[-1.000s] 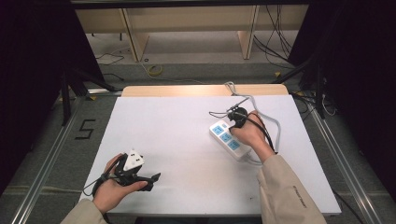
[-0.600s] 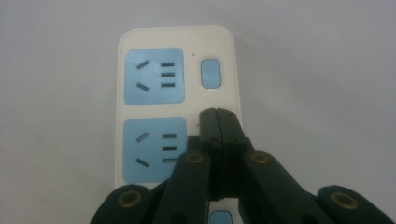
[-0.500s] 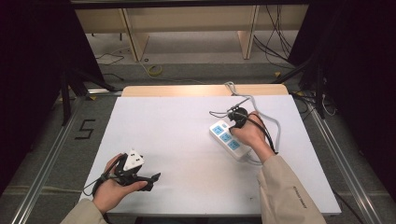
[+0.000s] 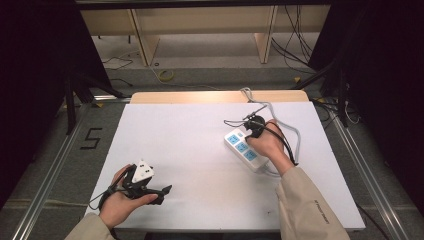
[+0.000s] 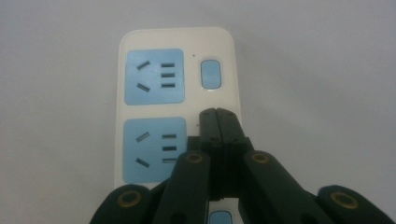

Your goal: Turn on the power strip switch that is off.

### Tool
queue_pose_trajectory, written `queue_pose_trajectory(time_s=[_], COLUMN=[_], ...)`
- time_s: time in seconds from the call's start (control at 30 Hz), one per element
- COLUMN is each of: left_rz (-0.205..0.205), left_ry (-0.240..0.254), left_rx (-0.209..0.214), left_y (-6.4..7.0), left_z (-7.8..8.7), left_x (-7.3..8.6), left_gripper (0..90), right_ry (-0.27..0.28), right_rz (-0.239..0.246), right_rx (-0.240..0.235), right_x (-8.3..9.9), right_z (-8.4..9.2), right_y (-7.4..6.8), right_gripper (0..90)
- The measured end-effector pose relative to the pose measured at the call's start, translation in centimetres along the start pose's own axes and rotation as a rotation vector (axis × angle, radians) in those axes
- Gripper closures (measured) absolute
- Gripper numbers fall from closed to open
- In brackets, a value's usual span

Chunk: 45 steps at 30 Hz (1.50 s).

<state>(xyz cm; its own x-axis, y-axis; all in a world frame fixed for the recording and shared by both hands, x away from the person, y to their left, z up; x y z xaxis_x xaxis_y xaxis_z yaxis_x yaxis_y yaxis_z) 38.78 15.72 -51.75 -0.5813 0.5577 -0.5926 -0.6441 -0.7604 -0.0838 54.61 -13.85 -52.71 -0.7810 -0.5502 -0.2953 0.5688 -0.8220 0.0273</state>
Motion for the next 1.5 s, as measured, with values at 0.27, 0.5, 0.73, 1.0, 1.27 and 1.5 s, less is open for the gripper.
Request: queue_pose_trajectory(time_s=[0.27, 0.5, 0.73, 1.0, 1.27, 1.5], left_rz=[0.001, 0.001, 0.002, 0.004, 0.009, 0.011], left_ry=[-0.001, 0.000, -0.001, -0.002, -0.001, -0.002], left_rx=[-0.001, 0.000, 0.000, -0.001, -0.002, -0.002], left_y=[0.0, 0.0, 0.0, 0.0, 0.0, -0.1], left_z=[0.0, 0.0, 0.0, -0.1, -0.1, -0.1], left_x=[0.0, 0.0, 0.0, 0.0, 0.0, 0.0], left_gripper=[10.8, 10.9, 10.9, 11.0, 11.1, 11.1], right_ry=[0.000, 0.011, 0.035, 0.055, 0.075, 0.101], right_rz=[0.002, 0.003, 0.000, -0.016, -0.022, -0.030], right_rx=[-0.002, -0.008, -0.021, -0.026, -0.036, -0.045], right_x=[0.0, 0.0, -0.1, 0.3, 0.6, 1.5], right_z=[0.0, 0.2, 0.6, 1.0, 1.7, 2.3], right_y=[0.0, 0.1, 0.0, 0.3, 0.2, 0.1], right_gripper=[90.0, 90.0, 90.0, 87.1, 82.3, 75.0])
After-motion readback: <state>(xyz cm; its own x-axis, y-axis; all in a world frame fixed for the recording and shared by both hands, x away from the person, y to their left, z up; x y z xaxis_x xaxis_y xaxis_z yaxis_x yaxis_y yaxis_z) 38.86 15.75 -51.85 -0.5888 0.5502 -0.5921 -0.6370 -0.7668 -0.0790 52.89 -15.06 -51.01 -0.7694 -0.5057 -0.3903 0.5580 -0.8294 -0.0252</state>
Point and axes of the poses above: each handheld gripper's, and its own axes: z roughly backward along the jaws, x roughly out of its underside, y roughly to its right, the point moved 10 cm from there along -z, roughly forward along the jaws, and after that the axes turned 12 degrees about -y, right-handed, at the moved point
